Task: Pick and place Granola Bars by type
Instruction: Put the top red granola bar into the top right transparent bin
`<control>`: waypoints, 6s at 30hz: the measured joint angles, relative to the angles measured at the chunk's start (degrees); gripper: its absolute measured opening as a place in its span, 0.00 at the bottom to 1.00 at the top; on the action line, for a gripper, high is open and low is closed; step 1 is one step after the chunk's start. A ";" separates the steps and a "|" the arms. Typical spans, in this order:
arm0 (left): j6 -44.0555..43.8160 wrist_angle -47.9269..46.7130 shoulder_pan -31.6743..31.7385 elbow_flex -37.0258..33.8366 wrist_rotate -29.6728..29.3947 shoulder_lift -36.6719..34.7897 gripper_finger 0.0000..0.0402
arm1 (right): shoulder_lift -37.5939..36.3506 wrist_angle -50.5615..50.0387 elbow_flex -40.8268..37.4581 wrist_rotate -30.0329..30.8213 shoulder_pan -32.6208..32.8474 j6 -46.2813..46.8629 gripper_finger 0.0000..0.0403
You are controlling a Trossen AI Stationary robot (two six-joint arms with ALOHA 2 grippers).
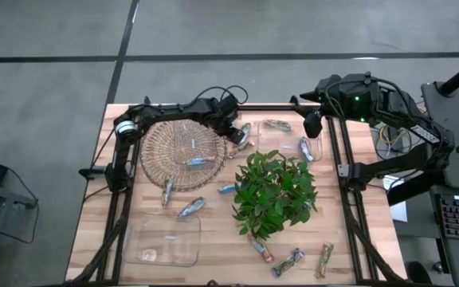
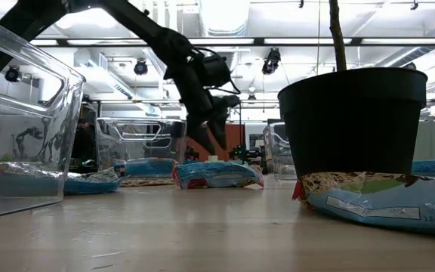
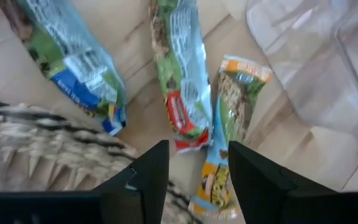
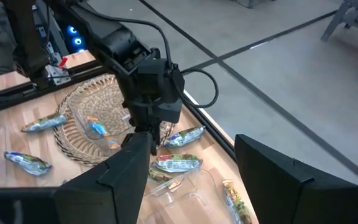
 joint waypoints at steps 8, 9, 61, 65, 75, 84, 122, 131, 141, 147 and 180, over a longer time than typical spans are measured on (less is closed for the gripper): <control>-4.56 7.17 0.00 -3.43 -0.91 -0.09 0.37 | 0.00 0.00 0.00 -0.02 0.00 0.13 0.56; -4.64 7.91 -0.01 -3.81 -1.20 -0.09 0.37 | 0.00 0.00 0.00 -0.02 0.00 0.13 0.56; 12.60 0.60 -0.66 12.99 -10.34 10.00 0.37 | 0.15 -1.64 0.00 0.07 -0.02 1.16 0.56; 14.08 0.06 -0.51 14.32 -10.81 10.54 0.37 | 0.16 -1.65 0.00 0.03 0.00 1.64 0.56; 19.64 0.08 0.03 15.65 -10.59 10.54 0.37 | 0.35 -1.66 0.00 -0.07 0.01 1.66 0.56; 19.41 -2.03 0.53 16.98 -5.71 10.51 0.39 | 0.35 -1.66 0.00 -0.07 0.04 1.64 0.56; 13.59 -11.66 -1.51 16.43 -9.13 12.09 0.58 | 0.33 -1.60 0.00 -0.31 0.00 0.94 0.56; 13.95 -11.38 -1.55 16.39 -8.20 13.75 0.58 | 0.33 -1.64 0.00 -0.31 0.00 0.54 0.56; 15.15 -10.37 -1.55 16.88 -5.99 13.77 0.56 | 0.33 -1.66 0.00 -0.28 0.04 0.13 0.56; 15.10 -10.36 -1.49 16.70 -5.94 13.77 0.45 | 0.33 -1.66 0.00 -0.28 0.04 0.15 0.56; 12.47 -12.14 -0.57 18.18 -7.02 12.50 0.00 | 0.32 -1.66 0.00 -0.11 -0.02 -0.98 0.56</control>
